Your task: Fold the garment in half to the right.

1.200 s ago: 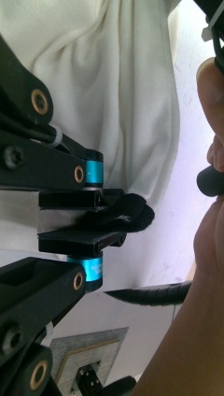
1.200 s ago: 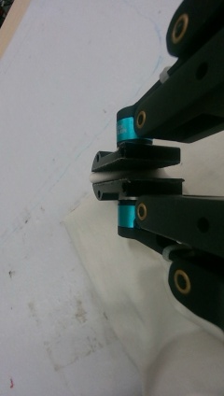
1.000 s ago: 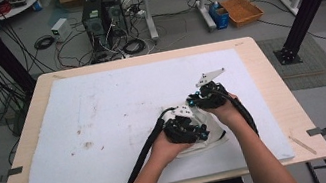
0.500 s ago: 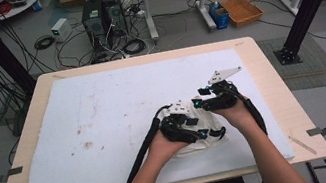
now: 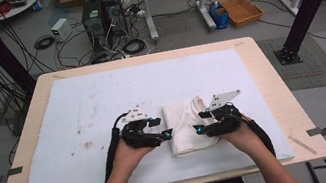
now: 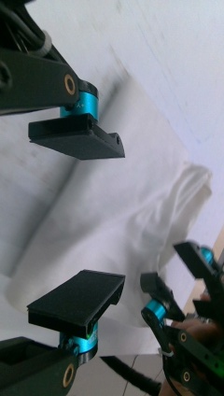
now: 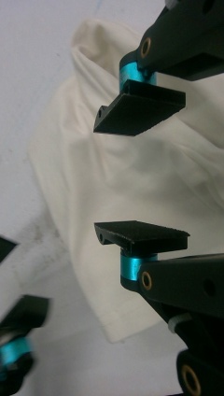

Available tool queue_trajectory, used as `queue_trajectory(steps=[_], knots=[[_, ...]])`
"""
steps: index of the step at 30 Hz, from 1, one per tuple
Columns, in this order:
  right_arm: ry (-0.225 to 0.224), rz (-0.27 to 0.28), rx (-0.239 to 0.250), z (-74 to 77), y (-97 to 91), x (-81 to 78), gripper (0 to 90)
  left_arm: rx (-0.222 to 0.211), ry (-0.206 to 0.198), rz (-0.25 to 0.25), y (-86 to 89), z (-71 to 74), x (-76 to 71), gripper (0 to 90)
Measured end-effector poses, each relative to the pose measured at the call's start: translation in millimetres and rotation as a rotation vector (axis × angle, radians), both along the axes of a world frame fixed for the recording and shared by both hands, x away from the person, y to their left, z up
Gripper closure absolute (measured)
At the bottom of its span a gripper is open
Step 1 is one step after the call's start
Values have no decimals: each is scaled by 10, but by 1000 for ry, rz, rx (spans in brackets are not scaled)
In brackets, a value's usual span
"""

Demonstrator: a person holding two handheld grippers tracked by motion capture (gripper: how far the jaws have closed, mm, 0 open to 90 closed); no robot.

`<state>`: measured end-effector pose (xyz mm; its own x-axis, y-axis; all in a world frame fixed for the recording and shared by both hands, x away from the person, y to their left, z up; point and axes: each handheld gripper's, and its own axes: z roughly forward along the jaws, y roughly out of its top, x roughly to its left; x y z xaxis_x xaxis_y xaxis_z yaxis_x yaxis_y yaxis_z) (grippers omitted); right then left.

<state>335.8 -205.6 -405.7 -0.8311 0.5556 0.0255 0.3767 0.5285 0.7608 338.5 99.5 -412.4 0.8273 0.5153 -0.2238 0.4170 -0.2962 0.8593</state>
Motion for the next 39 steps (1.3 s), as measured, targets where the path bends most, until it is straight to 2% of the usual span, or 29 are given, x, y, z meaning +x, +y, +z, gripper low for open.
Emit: queue_trajectory(steps=[2,3,6,7,9,13,16,19,23,28,35,39], knots=[[0,-11,-11,-16,-21,-27,485,-8,-6,21,122,-11,-34,334],[10,-37,-27,-53,-79,-68,509,-6,-9,41,227,-29,-59,334],[26,-61,-33,-88,-155,-88,549,-1,-4,55,306,-48,-68,334],[48,-72,-27,-113,-231,-103,626,0,-4,62,339,-58,-71,334],[58,-75,-24,-128,-263,-112,661,-2,-2,76,396,-79,-80,334],[96,-58,-3,-249,-347,-128,844,5,-10,105,492,-96,-79,334],[97,-58,13,-294,-379,-118,881,9,-15,114,524,-97,-82,334],[86,-56,27,-301,-420,-118,887,37,-18,139,607,-115,-100,333],[70,-55,44,-291,-453,-124,888,44,-9,160,688,-141,-99,328],[40,-64,74,-199,-492,-159,888,64,1,196,780,-176,-80,318],[-5,-82,65,-115,-573,-203,887,47,9,214,833,-183,-54,318],[-4,-101,47,-120,-629,-210,887,52,10,223,844,-193,-35,318]])
